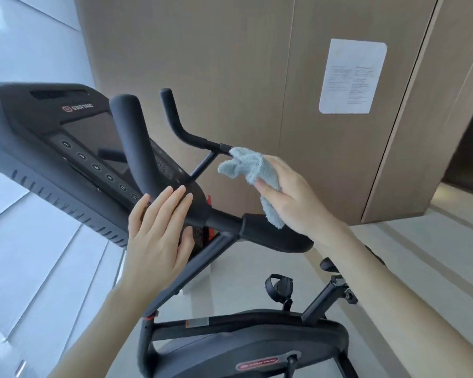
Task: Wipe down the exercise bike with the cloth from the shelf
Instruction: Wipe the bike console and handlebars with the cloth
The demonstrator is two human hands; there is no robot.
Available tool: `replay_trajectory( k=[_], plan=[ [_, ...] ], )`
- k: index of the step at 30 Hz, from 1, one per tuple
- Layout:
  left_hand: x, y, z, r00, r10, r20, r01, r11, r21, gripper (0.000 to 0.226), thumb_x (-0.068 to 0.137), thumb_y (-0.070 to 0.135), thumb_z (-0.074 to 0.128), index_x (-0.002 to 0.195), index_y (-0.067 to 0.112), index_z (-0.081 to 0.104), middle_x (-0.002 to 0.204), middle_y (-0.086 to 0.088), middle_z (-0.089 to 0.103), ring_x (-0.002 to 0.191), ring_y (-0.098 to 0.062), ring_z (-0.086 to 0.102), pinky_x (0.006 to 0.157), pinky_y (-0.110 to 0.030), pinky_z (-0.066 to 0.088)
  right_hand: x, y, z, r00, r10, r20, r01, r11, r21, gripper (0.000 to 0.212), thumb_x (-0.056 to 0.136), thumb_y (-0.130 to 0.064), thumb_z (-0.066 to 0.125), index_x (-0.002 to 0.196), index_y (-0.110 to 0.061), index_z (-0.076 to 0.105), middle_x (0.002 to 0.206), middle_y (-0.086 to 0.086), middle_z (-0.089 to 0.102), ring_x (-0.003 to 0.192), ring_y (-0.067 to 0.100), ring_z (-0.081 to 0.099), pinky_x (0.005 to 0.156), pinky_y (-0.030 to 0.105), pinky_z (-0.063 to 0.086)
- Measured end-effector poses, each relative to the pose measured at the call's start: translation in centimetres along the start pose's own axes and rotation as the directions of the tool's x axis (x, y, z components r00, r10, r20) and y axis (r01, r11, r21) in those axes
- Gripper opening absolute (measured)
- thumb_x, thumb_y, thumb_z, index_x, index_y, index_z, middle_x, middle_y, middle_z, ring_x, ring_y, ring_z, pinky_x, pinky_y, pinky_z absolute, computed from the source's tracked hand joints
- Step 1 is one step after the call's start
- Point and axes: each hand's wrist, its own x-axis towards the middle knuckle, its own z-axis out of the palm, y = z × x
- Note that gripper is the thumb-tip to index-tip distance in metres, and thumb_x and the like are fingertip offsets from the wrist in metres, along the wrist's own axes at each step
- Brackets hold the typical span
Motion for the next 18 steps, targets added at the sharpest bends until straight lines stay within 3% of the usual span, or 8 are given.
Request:
replay_trajectory(
  k=[1,4,6,8,10,13,18],
  plan=[
    [-0.1,0.4,0.0,1.000,-0.021,0.009,0.020,1.000,0.022,0.043,0.095,0.017,0.037,0.130,-0.001,0.053,0.139,-0.014,0.049,0.133,-0.028,0.040,0.113,-0.049,0.022,0.3,0.0,0.7,0.996,-0.034,0.077,0.038,0.998,-0.044,0.037,0.097,-0.031,0.045,0.133,-0.022,0.046,0.137,-0.009,0.043,0.111,-0.014,0.044,0.104,0.030,0.034],
    [-0.7,1.5,-0.1,0.994,-0.110,0.025,0.108,0.992,0.071,0.047,0.090,0.014,0.036,0.133,-0.002,0.048,0.141,-0.015,0.047,0.134,-0.028,0.039,0.115,-0.048,0.019,-0.2,0.7,4.7,0.942,-0.135,0.307,0.229,0.926,-0.298,0.054,0.095,-0.040,0.048,0.143,-0.020,0.035,0.151,0.007,0.029,0.134,0.019,0.031,0.110,0.043,0.030],
    [-1.1,1.9,-0.3,0.986,-0.164,0.030,0.161,0.982,0.096,0.051,0.087,0.012,0.037,0.135,-0.002,0.045,0.141,-0.015,0.047,0.134,-0.028,0.038,0.115,-0.047,0.019,-1.0,1.4,6.6,0.911,-0.201,0.360,0.371,0.782,-0.501,0.064,0.092,-0.053,0.044,0.147,-0.023,0.028,0.151,0.015,0.027,0.127,0.030,0.040,0.099,0.045,0.041],
    [-1.3,2.3,-0.6,0.982,-0.189,0.026,0.184,0.975,0.124,0.052,0.085,0.010,0.037,0.135,-0.003,0.044,0.140,-0.016,0.047,0.133,-0.029,0.039,0.115,-0.047,0.020,-1.5,1.8,6.9,0.910,-0.243,0.335,0.404,0.700,-0.589,0.066,0.092,-0.059,0.033,0.147,-0.024,0.028,0.149,0.020,0.029,0.113,0.033,0.050,0.088,0.043,0.046],
    [-1.2,2.9,-0.8,0.976,-0.216,0.017,0.212,0.967,0.144,0.053,0.083,0.008,0.038,0.135,-0.002,0.044,0.140,-0.015,0.048,0.133,-0.030,0.039,0.115,-0.048,0.019,-2.0,2.3,6.7,0.897,-0.298,0.326,0.441,0.666,-0.602,0.057,0.095,-0.049,0.032,0.147,-0.023,0.030,0.147,0.022,0.032,0.105,0.033,0.053,0.086,0.043,0.049],
    [-1.1,3.8,-0.9,0.966,-0.259,0.003,0.255,0.954,0.154,0.053,0.082,0.007,0.039,0.134,-0.001,0.044,0.140,-0.013,0.048,0.134,-0.028,0.038,0.115,-0.048,0.019,-3.0,3.5,6.1,0.855,-0.410,0.317,0.514,0.594,-0.618,0.046,0.096,-0.017,0.036,0.141,-0.016,0.042,0.142,0.024,0.040,0.106,0.035,0.055,0.092,0.043,0.048],
    [-1.5,5.1,-1.5,0.967,-0.255,0.021,0.246,0.951,0.188,0.049,0.086,0.010,0.038,0.134,0.001,0.045,0.140,-0.013,0.047,0.135,-0.028,0.037,0.113,-0.051,0.022,-4.3,4.3,3.7,0.756,-0.592,0.278,0.619,0.509,-0.599,0.035,0.085,0.001,0.044,0.108,-0.007,0.069,0.122,0.019,0.061,0.101,0.034,0.062,0.092,0.039,0.051]
  ],
)
